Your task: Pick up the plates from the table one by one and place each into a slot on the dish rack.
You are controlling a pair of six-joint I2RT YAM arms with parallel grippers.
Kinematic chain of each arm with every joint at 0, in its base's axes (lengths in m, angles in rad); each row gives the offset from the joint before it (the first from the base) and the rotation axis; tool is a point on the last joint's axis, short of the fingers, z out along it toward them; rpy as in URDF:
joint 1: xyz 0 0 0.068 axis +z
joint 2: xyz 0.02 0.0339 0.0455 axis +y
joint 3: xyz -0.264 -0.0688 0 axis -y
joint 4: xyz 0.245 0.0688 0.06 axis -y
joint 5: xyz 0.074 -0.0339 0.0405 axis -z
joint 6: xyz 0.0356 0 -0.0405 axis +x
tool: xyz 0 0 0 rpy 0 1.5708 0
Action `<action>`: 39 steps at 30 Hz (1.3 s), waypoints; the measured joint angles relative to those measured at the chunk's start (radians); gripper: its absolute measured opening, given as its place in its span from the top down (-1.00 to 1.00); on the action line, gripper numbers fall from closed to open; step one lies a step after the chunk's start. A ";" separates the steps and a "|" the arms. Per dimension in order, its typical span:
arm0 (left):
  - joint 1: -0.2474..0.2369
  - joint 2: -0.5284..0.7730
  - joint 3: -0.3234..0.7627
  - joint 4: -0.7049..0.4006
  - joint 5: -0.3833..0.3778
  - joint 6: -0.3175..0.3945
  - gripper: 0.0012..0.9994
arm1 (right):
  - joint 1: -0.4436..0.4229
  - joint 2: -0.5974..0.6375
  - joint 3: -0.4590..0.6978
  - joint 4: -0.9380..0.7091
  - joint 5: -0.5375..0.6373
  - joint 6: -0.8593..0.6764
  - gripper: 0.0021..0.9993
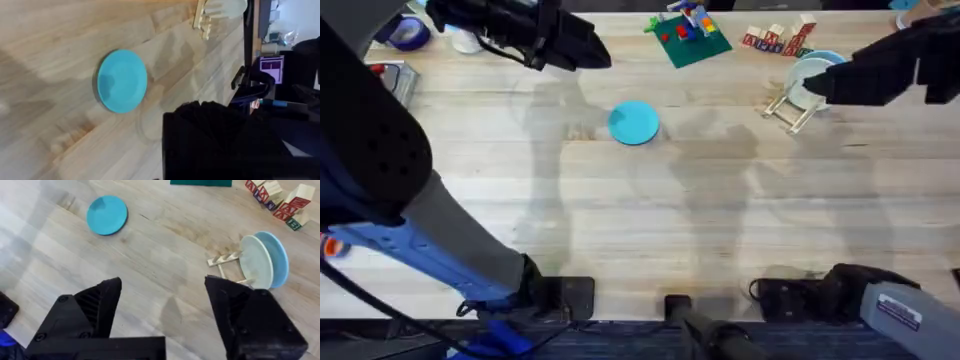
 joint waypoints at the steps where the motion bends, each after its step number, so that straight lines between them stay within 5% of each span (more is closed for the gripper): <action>1: 0.000 0.000 0.000 -0.014 -0.005 0.009 0.92 | 0.000 0.000 0.000 0.000 0.000 0.000 -0.99; 11: -0.001 0.000 0.000 -0.055 -0.024 0.115 0.92 | 0.000 0.000 0.000 0.000 0.000 0.000 -0.99; 28: -0.005 0.001 0.000 -0.052 -0.077 0.099 0.92 | 0.000 0.000 0.000 0.000 0.000 0.000 -0.99; 39: -0.067 0.113 -0.003 0.003 -0.083 0.033 0.91 | 0.000 0.000 0.000 0.000 0.000 0.000 -0.99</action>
